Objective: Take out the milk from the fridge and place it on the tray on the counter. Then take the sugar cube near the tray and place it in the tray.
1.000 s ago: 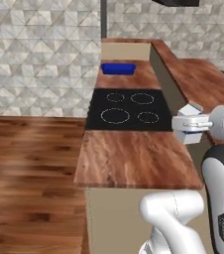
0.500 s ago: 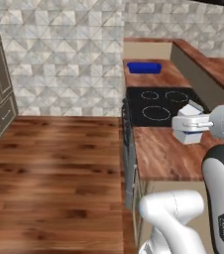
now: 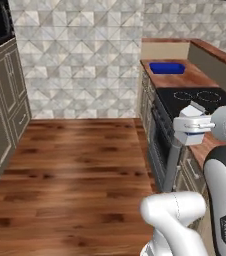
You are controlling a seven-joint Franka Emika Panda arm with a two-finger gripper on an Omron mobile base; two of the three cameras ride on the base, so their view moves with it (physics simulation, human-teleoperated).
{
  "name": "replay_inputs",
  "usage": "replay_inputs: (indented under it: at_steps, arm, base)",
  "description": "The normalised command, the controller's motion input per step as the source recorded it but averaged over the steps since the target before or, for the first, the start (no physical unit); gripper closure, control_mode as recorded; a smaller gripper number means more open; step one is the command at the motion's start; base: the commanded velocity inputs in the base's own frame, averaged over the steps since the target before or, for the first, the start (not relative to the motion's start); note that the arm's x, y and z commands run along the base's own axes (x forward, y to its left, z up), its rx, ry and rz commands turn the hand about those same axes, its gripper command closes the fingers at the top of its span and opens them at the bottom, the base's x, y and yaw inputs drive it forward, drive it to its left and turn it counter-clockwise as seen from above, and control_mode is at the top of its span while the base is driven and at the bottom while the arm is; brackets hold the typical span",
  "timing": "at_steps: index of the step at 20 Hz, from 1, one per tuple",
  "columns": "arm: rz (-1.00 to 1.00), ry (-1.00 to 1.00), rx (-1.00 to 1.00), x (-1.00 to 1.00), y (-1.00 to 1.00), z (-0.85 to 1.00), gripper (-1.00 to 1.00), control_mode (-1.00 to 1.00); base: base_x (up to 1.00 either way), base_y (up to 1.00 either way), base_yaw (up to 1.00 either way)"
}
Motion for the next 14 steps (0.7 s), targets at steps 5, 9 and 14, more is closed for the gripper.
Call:
replay_inputs:
  at_steps: [5,9,14]
  arm:
    - [0.0,0.0,0.0,0.0,0.0,0.0,1.0,1.0]
    - [0.0,0.0,0.0,0.0,0.0,0.0,1.0,1.0]
    - [0.0,0.0,0.0,0.0,0.0,0.0,1.0,1.0]
  base:
    - [0.81,0.98,-0.31]
    - [0.9,0.92,-0.57]
    - [0.51,0.62,-0.76]
